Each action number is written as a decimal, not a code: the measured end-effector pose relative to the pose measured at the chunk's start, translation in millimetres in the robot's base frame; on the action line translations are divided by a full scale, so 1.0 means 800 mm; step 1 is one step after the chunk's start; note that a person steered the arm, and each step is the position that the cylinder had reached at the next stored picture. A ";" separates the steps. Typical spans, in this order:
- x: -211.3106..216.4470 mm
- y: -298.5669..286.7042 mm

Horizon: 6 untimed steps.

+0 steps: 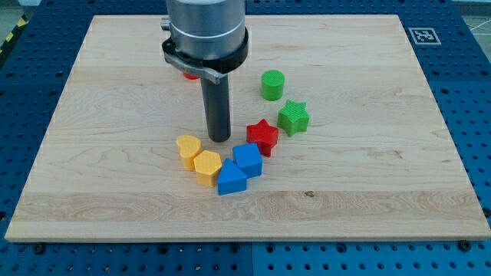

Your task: Push the red circle towards the yellow heart

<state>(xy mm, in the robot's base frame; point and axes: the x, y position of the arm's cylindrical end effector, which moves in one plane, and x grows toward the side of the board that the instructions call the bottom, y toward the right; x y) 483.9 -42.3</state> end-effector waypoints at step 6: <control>-0.098 0.031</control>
<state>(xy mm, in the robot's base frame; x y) 405.2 -17.1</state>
